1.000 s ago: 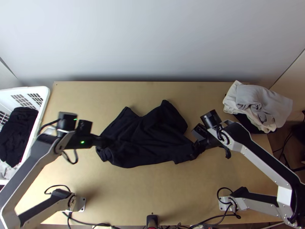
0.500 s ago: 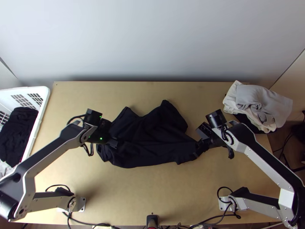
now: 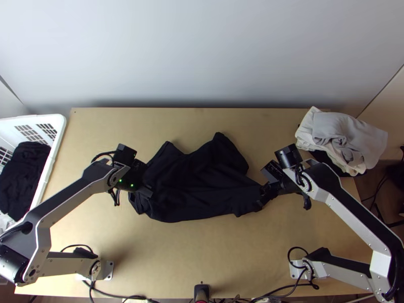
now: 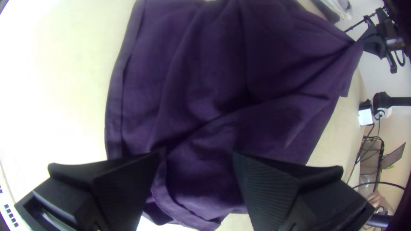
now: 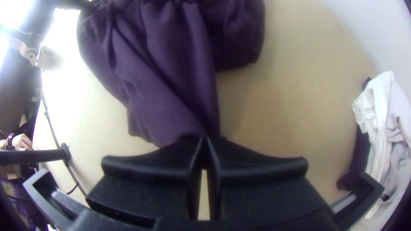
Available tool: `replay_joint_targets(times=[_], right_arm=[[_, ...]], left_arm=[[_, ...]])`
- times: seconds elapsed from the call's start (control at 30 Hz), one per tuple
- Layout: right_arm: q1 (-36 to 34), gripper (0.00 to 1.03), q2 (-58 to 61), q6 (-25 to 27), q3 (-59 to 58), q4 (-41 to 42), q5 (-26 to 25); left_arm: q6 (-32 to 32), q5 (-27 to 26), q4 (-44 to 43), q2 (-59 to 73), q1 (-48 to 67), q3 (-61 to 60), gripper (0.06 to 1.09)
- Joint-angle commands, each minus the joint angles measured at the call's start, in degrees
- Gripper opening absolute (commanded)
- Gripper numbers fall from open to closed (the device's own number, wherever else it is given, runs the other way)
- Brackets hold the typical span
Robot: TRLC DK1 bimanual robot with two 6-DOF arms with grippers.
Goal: Fold the t-shirt
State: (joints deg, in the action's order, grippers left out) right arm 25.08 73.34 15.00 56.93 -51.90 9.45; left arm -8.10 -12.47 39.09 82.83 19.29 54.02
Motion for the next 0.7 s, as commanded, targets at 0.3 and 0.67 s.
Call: replay_joint_targets(times=[0.3,0.67], right_arm=[[-0.4,0.03,-0.7,-0.4,-0.1,0.4,0.0],[-1.1,0.58,-2.6,-2.4,-2.4,2.5,0.0]], left_arm=[[-2.4,4.4,2.2,2.0,-0.6,-0.3,0.25],[2.7,4.1,5.3,-10.3,-0.3,3.2,0.09]])
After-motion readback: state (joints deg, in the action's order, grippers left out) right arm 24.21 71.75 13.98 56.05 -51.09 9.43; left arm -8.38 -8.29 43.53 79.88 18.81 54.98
